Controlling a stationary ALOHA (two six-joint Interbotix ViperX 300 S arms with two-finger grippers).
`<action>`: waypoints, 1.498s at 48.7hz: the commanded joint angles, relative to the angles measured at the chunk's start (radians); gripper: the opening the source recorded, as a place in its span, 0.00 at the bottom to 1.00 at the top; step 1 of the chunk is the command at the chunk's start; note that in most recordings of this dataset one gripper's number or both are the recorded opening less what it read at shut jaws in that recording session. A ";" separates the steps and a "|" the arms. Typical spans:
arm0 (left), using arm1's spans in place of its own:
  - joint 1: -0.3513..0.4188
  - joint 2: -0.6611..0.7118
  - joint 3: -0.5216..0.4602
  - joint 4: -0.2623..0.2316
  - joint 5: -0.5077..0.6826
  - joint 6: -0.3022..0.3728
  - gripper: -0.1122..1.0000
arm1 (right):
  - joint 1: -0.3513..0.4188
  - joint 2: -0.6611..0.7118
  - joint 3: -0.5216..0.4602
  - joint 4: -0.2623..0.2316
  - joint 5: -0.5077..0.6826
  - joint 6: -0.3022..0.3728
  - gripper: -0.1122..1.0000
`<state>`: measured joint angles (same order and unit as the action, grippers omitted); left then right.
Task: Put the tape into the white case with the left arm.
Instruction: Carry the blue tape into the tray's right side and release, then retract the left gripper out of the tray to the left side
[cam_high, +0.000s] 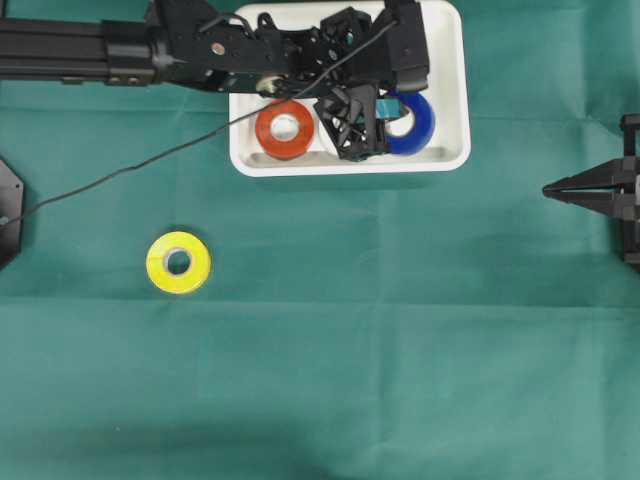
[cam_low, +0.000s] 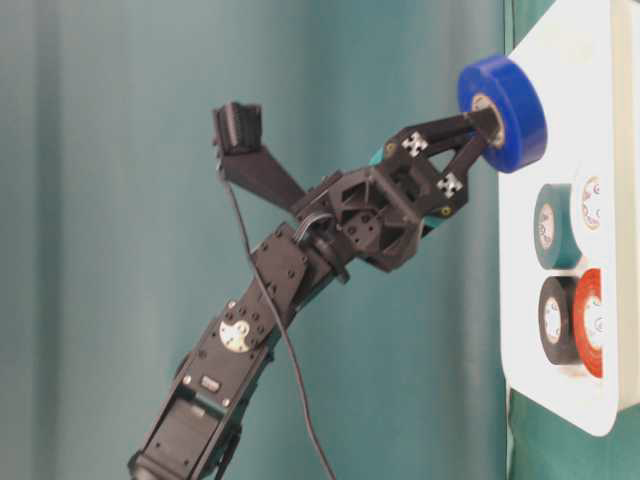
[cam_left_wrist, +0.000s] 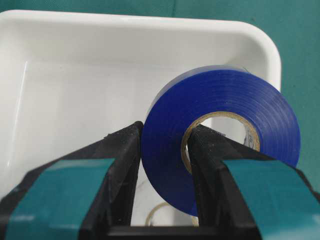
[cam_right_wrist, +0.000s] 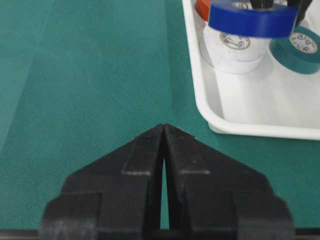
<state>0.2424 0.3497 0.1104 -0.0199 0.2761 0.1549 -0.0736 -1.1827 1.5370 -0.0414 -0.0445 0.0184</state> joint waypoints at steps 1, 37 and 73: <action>0.011 -0.008 -0.049 -0.002 0.009 -0.002 0.34 | -0.002 0.006 -0.011 -0.002 -0.011 0.003 0.02; 0.008 -0.015 -0.035 -0.002 0.018 -0.003 0.91 | -0.002 0.006 -0.011 -0.002 -0.011 0.003 0.02; -0.052 -0.339 0.313 -0.002 0.012 -0.003 0.90 | -0.002 0.005 -0.011 0.000 -0.011 0.003 0.02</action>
<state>0.2025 0.0813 0.3973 -0.0199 0.2961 0.1534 -0.0736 -1.1842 1.5386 -0.0414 -0.0445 0.0199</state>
